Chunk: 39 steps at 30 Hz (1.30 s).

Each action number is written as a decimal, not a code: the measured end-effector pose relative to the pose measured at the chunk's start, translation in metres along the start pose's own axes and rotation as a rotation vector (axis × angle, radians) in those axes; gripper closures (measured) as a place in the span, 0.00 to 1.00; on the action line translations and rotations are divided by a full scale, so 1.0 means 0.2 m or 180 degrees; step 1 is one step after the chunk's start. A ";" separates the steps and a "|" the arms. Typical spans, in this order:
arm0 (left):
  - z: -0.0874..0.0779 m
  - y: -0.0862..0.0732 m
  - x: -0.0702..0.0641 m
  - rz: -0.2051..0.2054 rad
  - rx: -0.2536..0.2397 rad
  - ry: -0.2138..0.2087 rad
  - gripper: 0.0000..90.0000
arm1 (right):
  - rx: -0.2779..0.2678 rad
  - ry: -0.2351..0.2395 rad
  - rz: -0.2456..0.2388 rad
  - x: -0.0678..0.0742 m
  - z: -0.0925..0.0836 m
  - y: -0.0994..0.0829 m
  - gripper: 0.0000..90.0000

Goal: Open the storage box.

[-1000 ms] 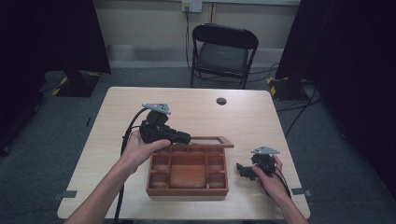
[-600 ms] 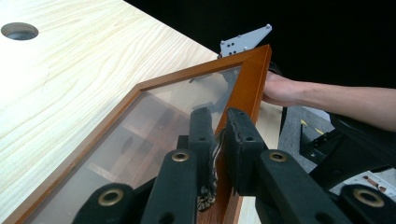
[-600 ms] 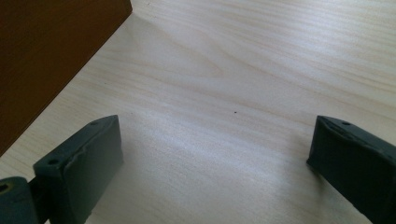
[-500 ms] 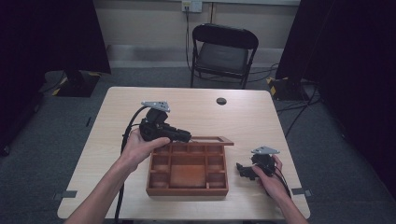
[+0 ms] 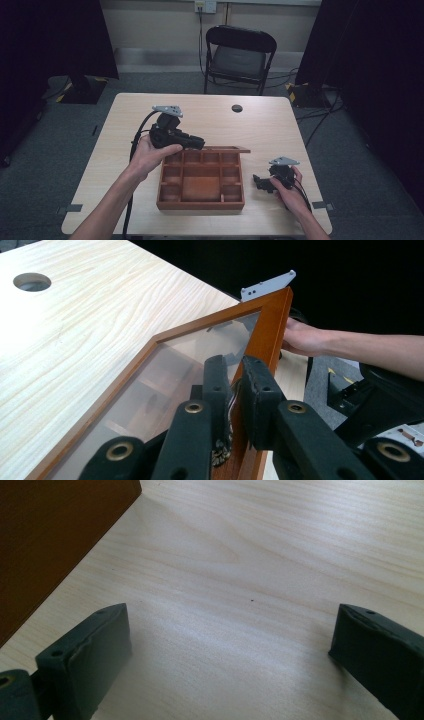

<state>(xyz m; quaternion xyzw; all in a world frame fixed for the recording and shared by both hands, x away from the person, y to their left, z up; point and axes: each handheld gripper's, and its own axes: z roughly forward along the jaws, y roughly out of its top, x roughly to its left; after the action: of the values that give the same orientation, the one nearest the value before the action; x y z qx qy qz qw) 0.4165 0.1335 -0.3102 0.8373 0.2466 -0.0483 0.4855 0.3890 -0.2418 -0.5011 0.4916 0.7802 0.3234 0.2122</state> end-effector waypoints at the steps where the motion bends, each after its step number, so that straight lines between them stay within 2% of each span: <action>1: 0.00 0.00 0.00 0.0000 0.0000 0.0000 0.91 | 0.0000 0.0000 0.0001 0.00 0.00 0.00 0.02; 10: 0.00 0.01 0.01 0.0042 -0.0023 0.0008 0.91 | 0.0000 0.0000 0.0001 0.00 0.00 0.00 0.02; 18: -0.01 0.03 0.03 0.0004 -0.0049 -0.0010 0.91 | 0.0000 0.0000 0.0000 0.00 0.00 0.00 0.02; 39: -0.01 0.04 0.04 0.0014 -0.0071 0.0012 0.92 | 0.0000 0.0000 -0.0001 0.00 0.00 0.00 0.02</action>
<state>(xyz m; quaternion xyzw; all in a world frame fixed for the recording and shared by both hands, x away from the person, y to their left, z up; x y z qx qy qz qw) 0.4266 0.1348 -0.3047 0.8325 0.2461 -0.0429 0.4944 0.3890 -0.2418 -0.5011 0.4916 0.7802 0.3233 0.2123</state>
